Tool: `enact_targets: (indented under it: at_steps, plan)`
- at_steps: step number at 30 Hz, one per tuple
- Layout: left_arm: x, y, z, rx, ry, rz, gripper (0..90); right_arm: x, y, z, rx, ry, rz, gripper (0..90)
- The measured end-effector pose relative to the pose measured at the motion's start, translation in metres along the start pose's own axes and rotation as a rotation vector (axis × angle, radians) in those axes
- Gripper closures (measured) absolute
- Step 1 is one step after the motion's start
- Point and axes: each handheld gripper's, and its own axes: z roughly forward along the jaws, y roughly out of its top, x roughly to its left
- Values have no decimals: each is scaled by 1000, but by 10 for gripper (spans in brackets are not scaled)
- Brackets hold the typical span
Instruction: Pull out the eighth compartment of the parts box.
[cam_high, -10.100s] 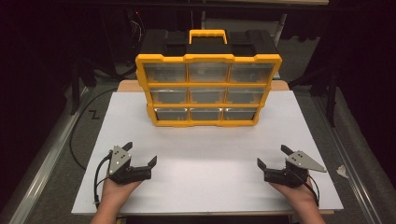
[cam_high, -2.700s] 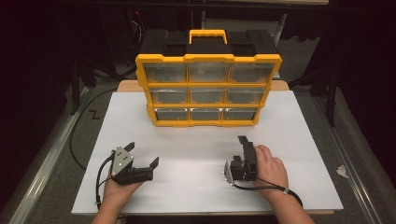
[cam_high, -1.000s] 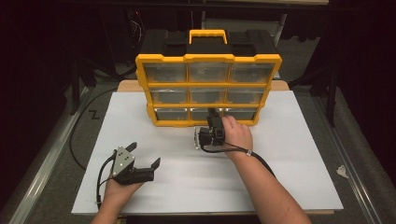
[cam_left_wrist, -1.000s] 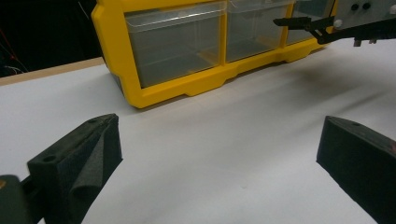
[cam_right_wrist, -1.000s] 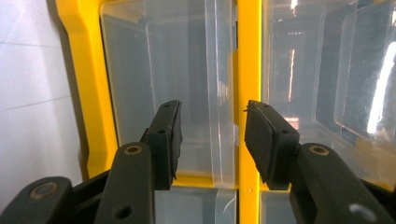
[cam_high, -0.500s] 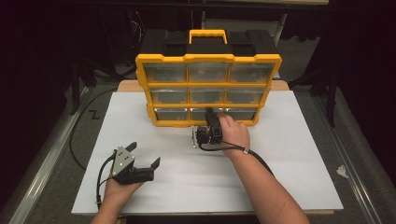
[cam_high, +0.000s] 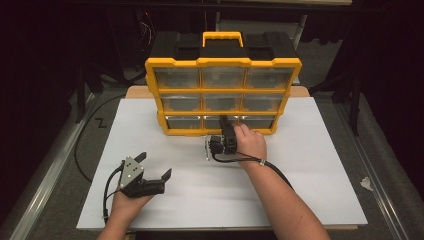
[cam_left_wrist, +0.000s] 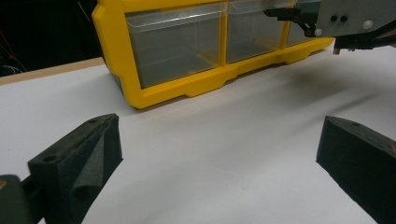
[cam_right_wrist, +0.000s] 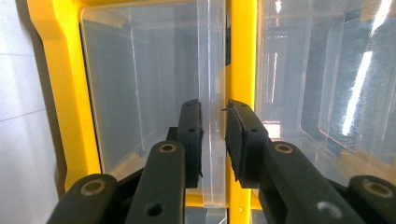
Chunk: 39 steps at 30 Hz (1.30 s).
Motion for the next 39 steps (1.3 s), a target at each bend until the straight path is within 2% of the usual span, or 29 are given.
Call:
enact_targets:
  at_steps: [4, 10, 25, 33, 34, 36, 38, 39]
  plan:
    - [0, 0, 0, 0, 0, -3, 12, -2, 0, -1, -1, 13, -3, 784]
    - [0, 0, 0, -2, -1, -1, 12, -3, -1, -4, -11, 6, 1, 789]
    - [1, 1, 0, -8, 1, -4, 12, 0, -2, -28, -24, 14, -10, 786]
    - [1, 1, -1, -10, 2, -3, 12, 0, -1, -32, -28, 17, -10, 783]
    - [1, 1, -1, -10, 2, -3, 12, 1, -2, -32, -23, 24, 4, 773]
    - [1, 1, -1, -11, 2, -5, 12, -2, -2, -31, -32, 21, -11, 722]
    - [1, 1, 0, -12, 3, -8, 12, -2, -2, -30, -26, 30, 0, 657]
    - [1, 1, 0, -12, 3, -8, 12, -2, -2, -30, -26, 30, 0, 657]
